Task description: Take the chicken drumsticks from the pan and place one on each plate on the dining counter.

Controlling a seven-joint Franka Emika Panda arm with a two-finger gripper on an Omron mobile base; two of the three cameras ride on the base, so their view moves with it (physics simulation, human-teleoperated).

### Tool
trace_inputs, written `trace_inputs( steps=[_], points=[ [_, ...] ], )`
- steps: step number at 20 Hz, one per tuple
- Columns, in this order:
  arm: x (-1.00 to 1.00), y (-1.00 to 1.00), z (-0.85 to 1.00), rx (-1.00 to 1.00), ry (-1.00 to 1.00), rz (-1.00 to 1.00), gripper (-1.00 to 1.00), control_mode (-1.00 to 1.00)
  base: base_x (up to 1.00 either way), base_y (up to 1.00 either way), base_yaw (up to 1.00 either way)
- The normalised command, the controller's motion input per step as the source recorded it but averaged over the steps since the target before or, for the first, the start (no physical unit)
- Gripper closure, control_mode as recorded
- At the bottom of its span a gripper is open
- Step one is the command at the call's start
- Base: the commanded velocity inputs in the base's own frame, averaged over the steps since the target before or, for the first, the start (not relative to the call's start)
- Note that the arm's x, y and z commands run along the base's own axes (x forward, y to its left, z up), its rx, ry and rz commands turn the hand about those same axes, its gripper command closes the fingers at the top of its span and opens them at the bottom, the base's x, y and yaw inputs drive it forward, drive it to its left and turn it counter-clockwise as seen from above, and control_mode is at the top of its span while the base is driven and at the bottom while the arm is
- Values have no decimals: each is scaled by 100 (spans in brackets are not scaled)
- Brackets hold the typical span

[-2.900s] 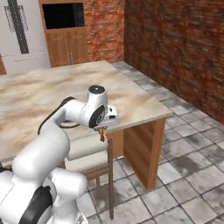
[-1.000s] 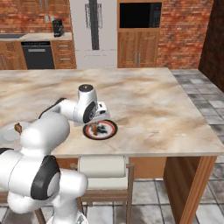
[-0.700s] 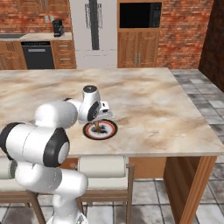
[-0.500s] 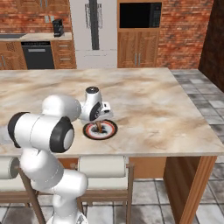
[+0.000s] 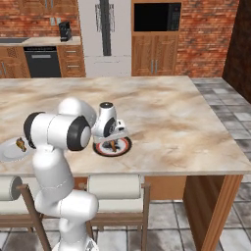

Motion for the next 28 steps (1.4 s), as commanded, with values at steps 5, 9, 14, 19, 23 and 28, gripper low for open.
trace_inputs(
  steps=[5, 9, 14, 19, 23, 28],
  points=[
    [33, 0, -24, 0, 3, 0, 100, -100, 0, 0, 0],
    [33, 0, -23, 0, 4, 0, -100, -100, 0, 0, 0],
    [18, -2, -6, 0, 13, 2, -100, -100, 0, 0, 0],
    [0, -4, 28, 0, 15, 3, -100, -100, 0, 0, 0],
    [-6, 0, 58, 0, 8, 7, -100, -100, 0, 0, 0],
    [-44, 0, 66, 0, 6, -1, -100, -100, 0, 0, 0]
  ],
)
